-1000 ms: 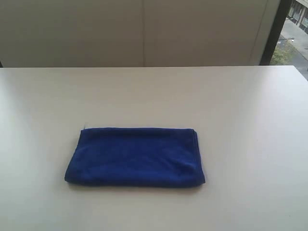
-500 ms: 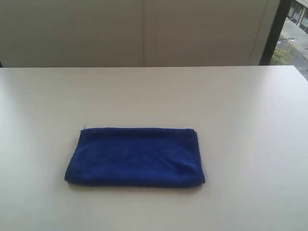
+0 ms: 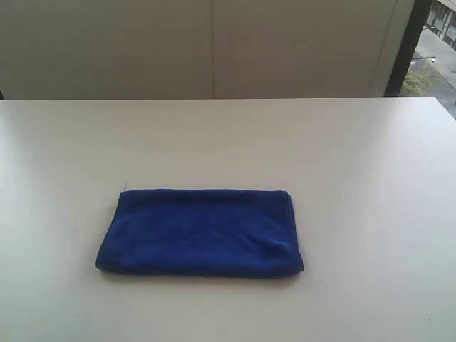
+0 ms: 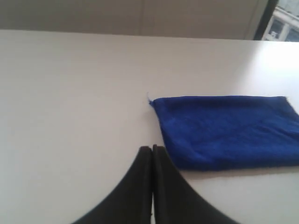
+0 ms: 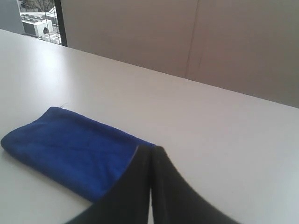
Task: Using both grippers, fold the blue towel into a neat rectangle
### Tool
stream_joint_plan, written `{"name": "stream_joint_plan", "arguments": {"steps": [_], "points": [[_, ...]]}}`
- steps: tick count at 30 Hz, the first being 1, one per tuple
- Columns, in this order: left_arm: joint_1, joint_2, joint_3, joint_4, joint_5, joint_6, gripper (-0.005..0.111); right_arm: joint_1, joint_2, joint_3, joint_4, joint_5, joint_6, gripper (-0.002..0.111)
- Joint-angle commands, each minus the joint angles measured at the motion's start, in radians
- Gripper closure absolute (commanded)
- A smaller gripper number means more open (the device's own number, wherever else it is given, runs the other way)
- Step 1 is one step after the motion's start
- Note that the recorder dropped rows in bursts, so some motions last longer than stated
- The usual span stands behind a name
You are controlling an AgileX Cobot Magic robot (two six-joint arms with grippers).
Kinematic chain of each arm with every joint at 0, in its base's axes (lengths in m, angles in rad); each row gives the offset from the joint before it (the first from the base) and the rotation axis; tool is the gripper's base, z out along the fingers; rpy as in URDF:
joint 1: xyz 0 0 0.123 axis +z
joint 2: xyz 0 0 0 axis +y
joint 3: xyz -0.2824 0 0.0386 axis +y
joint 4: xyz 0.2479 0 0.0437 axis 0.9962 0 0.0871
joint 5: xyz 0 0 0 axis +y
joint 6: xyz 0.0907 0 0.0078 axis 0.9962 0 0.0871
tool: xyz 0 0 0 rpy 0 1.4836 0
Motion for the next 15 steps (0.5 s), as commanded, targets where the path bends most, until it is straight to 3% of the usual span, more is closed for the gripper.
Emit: {"name": "stream_joint_plan", "arguments": {"steps": [1, 7, 15], "points": [[0.005, -0.005, 0.011, 0.271, 0.028, -0.300, 0.107, -0.006, -0.002, 0.005, -0.006, -0.009, 0.004, 0.108], [0.005, -0.005, 0.108, 0.268, -0.048, -0.304, 0.107, -0.006, -0.002, 0.005, -0.006, -0.009, 0.004, 0.108], [0.005, -0.005, 0.108, 0.305, -0.054, -0.329, 0.107, -0.006, -0.002, 0.005, -0.006, -0.009, 0.004, 0.108]]}}
